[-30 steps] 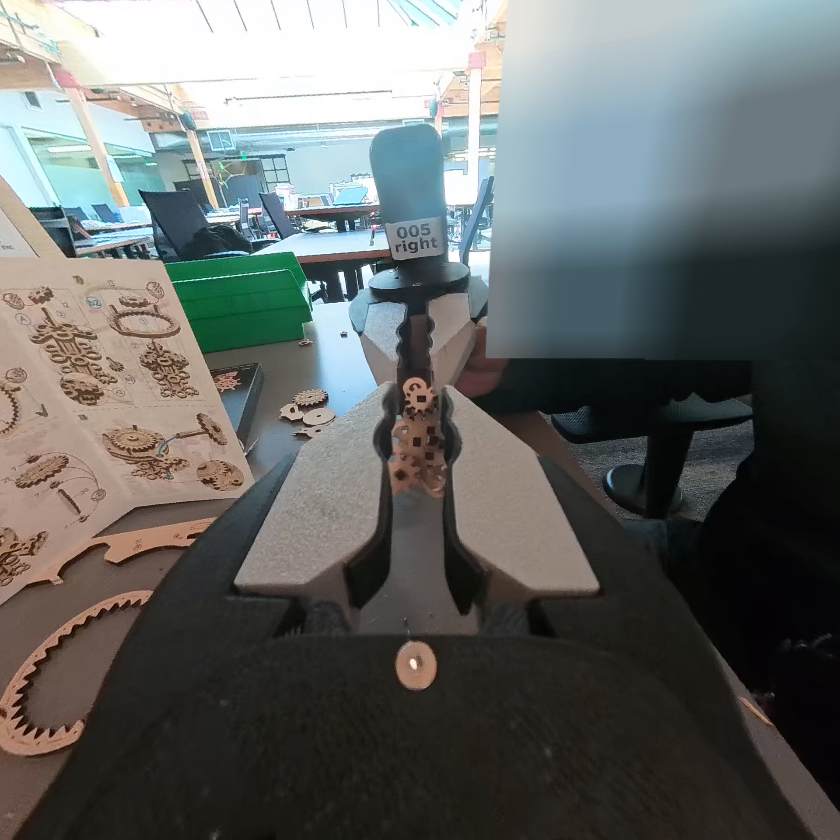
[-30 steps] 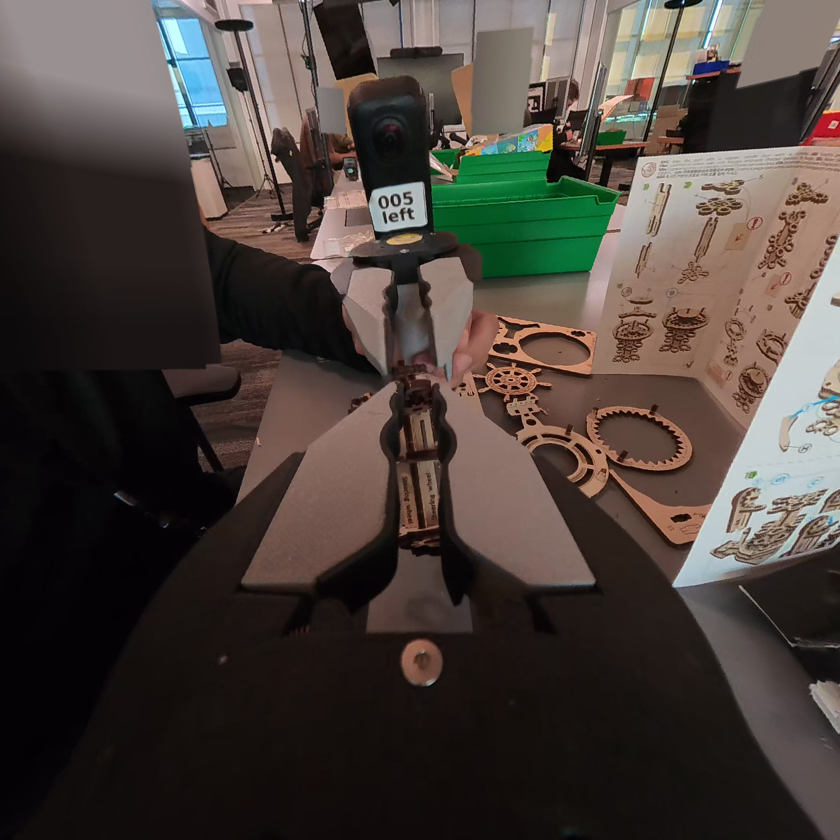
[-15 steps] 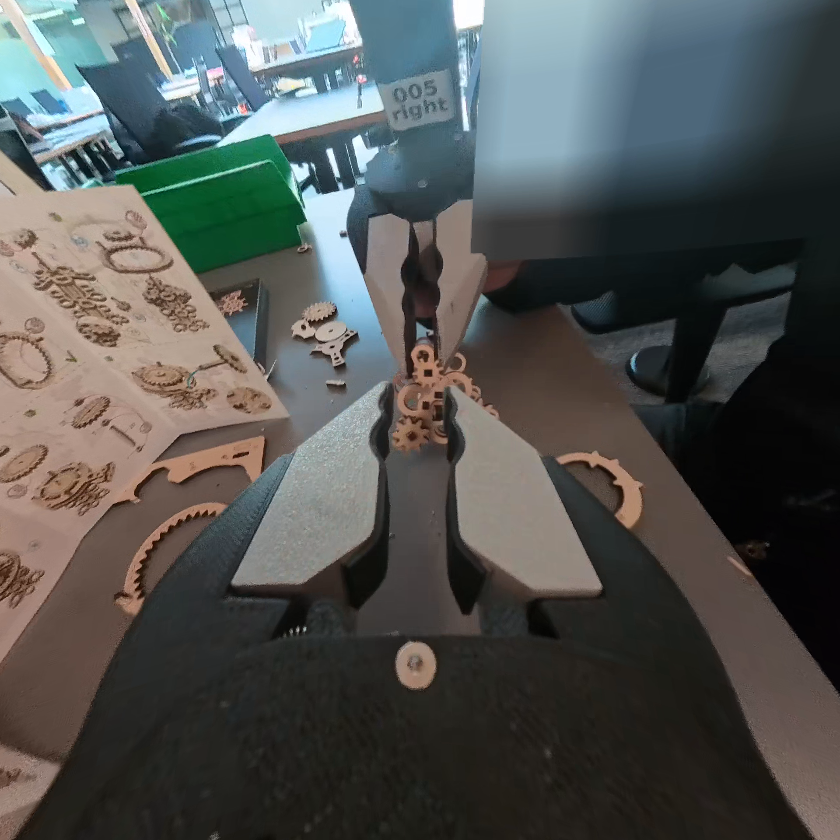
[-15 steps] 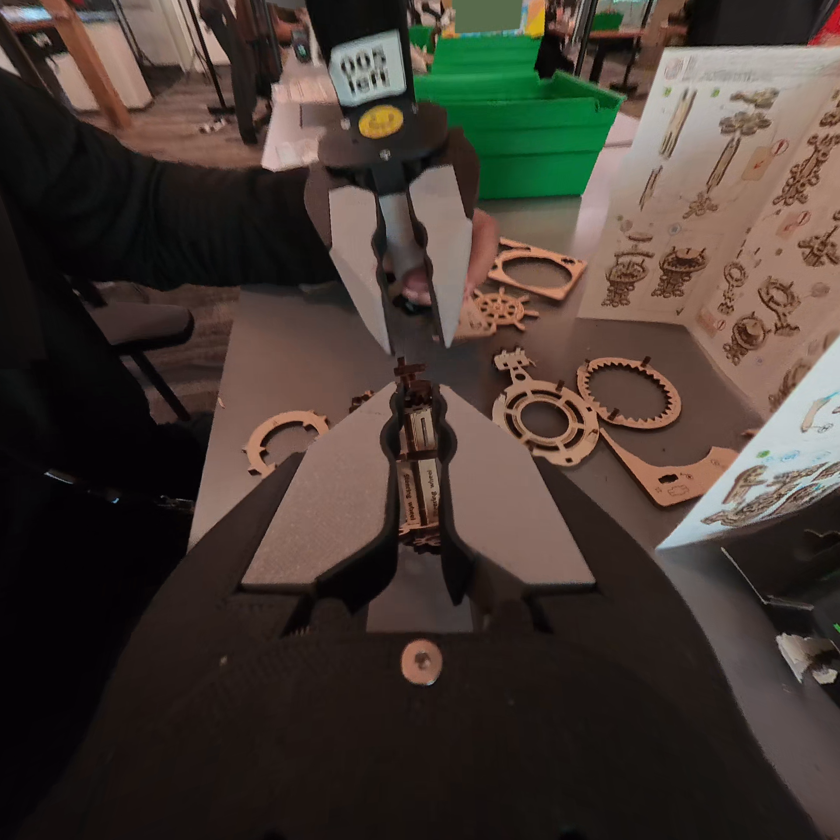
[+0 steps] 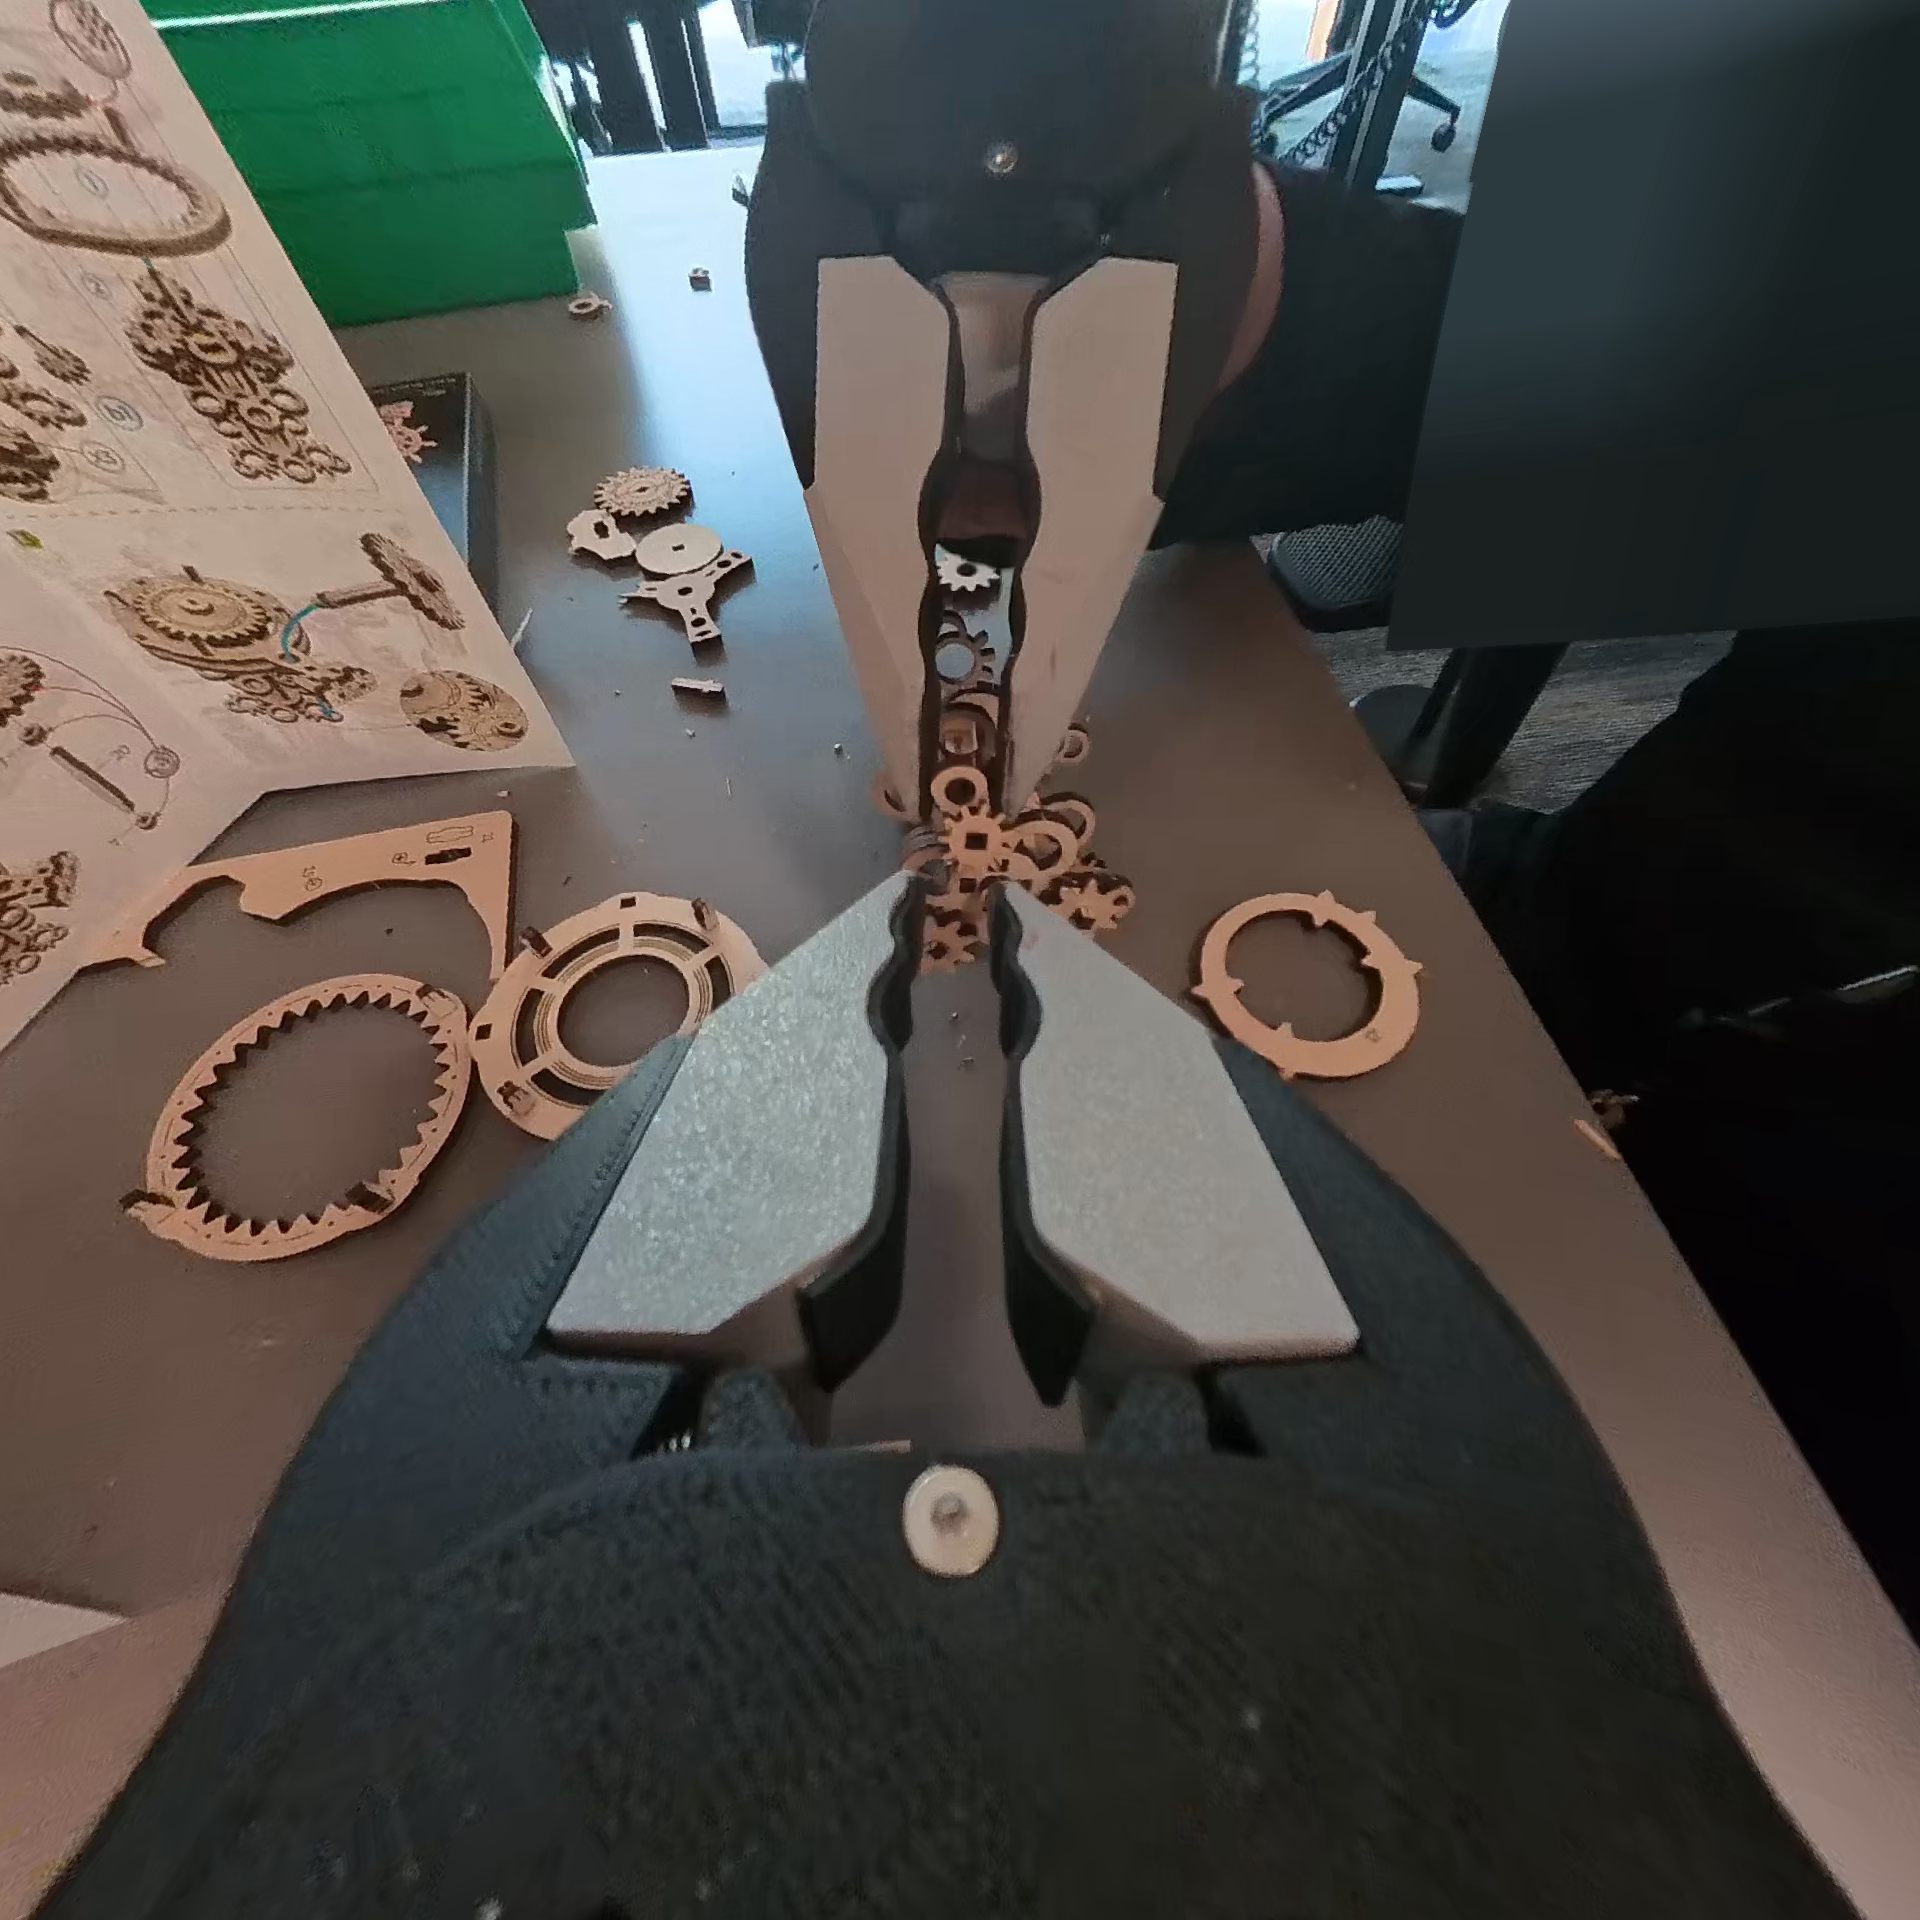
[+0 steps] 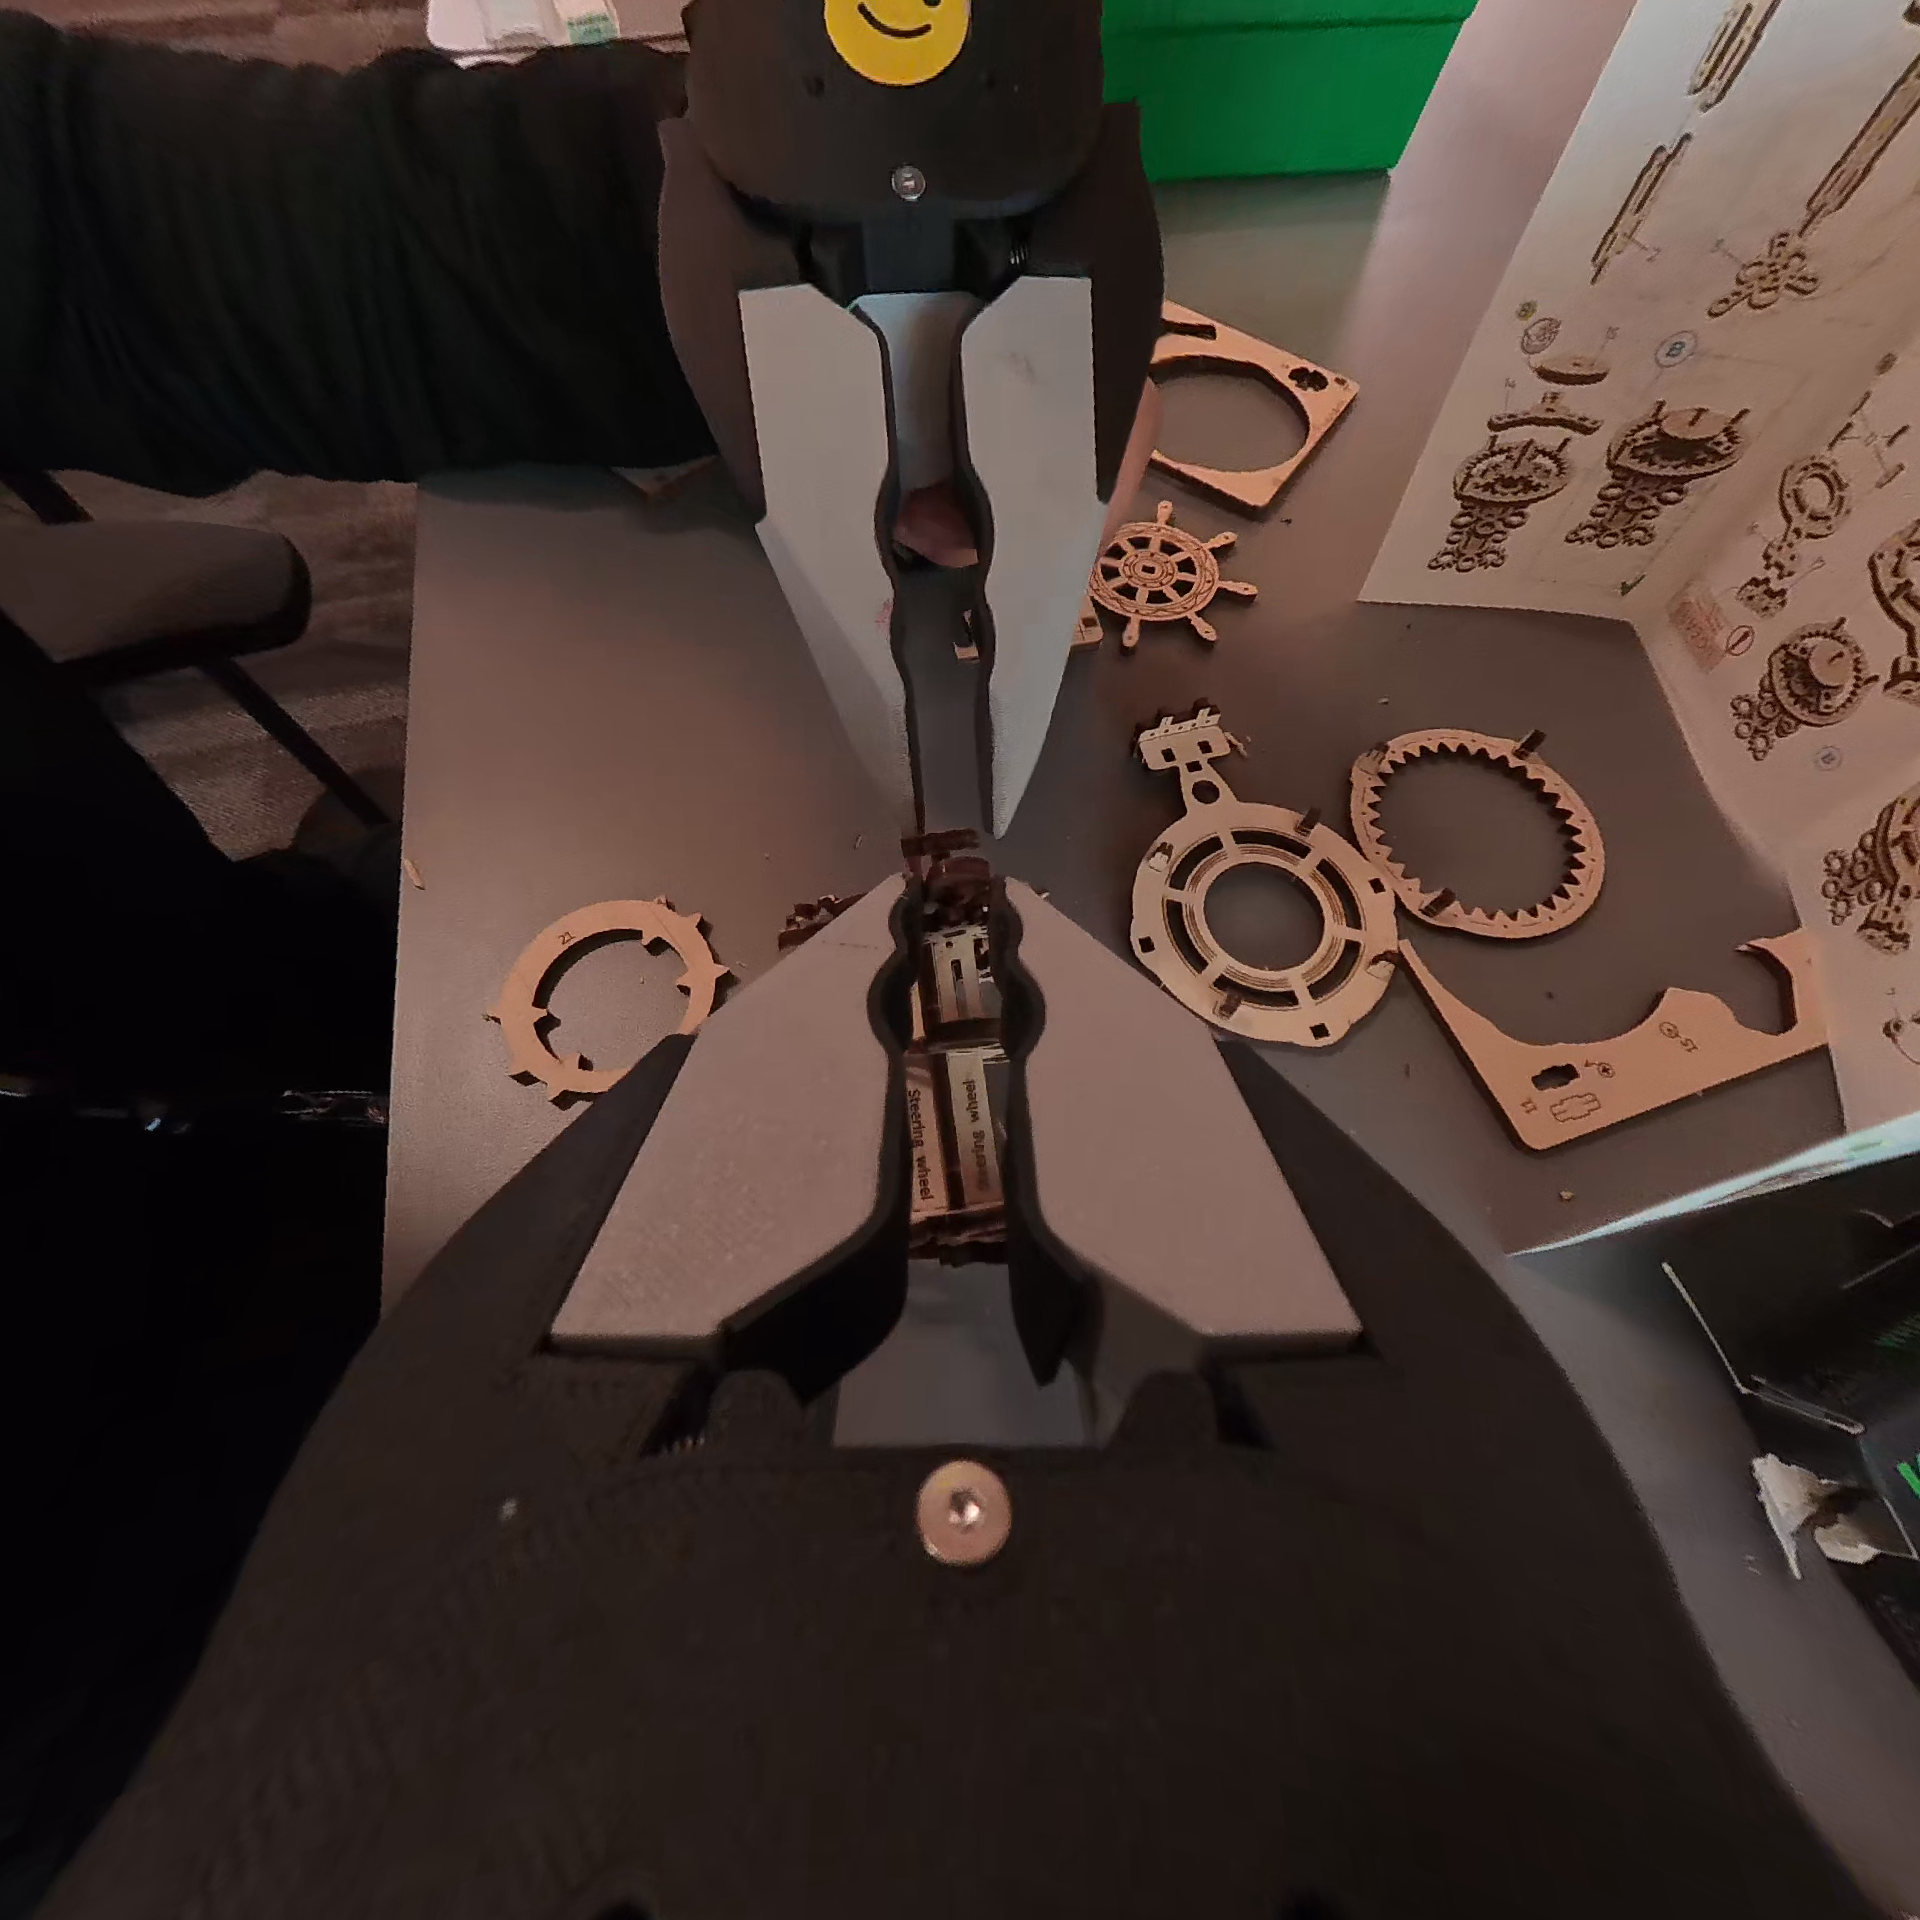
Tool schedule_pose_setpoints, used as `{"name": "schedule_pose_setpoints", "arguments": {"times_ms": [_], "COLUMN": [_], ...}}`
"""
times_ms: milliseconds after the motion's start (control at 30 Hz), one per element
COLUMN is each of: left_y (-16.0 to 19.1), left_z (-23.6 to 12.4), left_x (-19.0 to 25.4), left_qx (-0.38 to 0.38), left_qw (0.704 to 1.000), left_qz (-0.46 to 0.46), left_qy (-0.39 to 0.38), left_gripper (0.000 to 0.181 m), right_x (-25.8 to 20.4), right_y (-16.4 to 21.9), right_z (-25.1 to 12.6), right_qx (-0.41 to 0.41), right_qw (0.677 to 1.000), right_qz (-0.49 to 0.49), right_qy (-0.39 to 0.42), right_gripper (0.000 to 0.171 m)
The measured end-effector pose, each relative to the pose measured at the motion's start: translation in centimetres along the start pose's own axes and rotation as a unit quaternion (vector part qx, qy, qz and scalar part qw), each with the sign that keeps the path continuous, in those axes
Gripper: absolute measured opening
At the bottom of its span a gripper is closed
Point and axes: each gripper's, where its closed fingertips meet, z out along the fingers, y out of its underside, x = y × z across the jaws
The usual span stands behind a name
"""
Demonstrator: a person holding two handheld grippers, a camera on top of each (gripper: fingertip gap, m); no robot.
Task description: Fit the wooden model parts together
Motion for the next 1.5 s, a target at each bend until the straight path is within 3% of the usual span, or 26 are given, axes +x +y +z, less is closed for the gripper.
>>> {"name": "schedule_pose_setpoints", "arguments": {"times_ms": [767, 1500], "left_y": [1.9, 1.5], "left_z": [-1.0, 0.2], "left_x": [0.0, -0.1], "left_qx": [-0.037, -0.039], "left_qw": [0.999, 0.999], "left_qz": [-0.015, -0.022], "left_qy": [0.01, -0.003], "left_gripper": [0.004, 0.011], "right_x": [-0.1, 0.7], "right_y": [0.6, 1.0], "right_z": [2.0, 1.2], "right_qx": [-0.149, -0.134], "right_qw": [0.988, 0.991], "right_qz": [-0.029, -0.021], "right_qy": [0.004, 0.017], "right_gripper": [0.01, 0.009]}}
